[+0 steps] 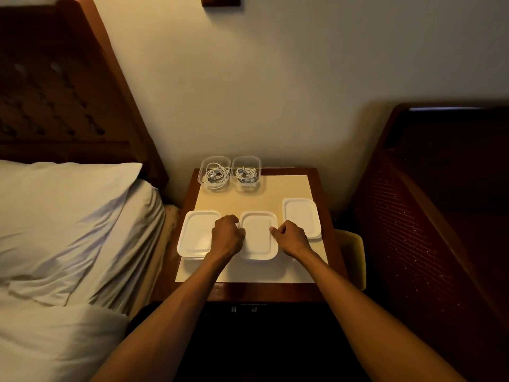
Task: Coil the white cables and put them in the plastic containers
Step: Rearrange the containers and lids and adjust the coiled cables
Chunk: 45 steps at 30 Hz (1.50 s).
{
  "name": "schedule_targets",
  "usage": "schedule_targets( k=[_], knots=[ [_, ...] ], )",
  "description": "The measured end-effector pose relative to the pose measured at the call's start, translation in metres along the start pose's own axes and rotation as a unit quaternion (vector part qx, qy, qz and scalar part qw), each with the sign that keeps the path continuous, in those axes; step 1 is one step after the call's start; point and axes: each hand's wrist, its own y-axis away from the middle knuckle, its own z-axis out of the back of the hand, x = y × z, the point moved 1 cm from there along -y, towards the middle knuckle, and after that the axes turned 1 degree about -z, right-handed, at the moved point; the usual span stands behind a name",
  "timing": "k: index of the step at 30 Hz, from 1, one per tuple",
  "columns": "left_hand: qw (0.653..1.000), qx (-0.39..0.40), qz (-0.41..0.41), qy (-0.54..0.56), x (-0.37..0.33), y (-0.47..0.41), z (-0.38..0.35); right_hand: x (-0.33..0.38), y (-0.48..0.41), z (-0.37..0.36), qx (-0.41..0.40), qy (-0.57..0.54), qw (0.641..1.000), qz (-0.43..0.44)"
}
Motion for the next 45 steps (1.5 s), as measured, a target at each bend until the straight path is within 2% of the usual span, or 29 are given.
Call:
schedule_targets(
  k=[9, 16, 23, 29, 32, 35, 39, 45],
  knots=[
    [1.000, -0.002, -0.015, -0.009, 0.006, 0.003, -0.001, 0.002, -0.005, -0.010, -0.005, -0.003, 1.000, 0.001],
    [0.998, -0.010, -0.049, -0.024, 0.006, -0.001, -0.005, 0.006, -0.006, -0.018, -0.044, 0.074, 0.996, 0.019],
    [0.984, -0.012, -0.076, -0.161, 0.018, 0.005, -0.027, 0.004, -0.006, -0.040, -0.081, 0.020, 0.997, -0.004],
    [0.968, 0.021, -0.076, -0.239, 0.018, 0.006, -0.034, 0.003, -0.005, -0.045, -0.118, 0.034, 0.992, 0.009],
    [0.969, 0.026, -0.086, -0.230, 0.016, 0.010, -0.032, 0.004, -0.002, -0.046, -0.124, 0.075, 0.989, 0.019],
    [0.973, 0.027, -0.086, -0.211, 0.015, 0.011, -0.030, 0.006, 0.000, -0.042, -0.114, 0.023, 0.993, 0.013],
    [0.978, 0.019, -0.098, -0.182, 0.017, 0.010, -0.028, 0.004, -0.001, -0.036, -0.087, 0.046, 0.995, 0.005],
    [0.995, -0.034, -0.058, -0.078, 0.004, -0.005, -0.020, 0.012, -0.011, -0.022, -0.103, 0.062, 0.992, -0.027]
  ],
)
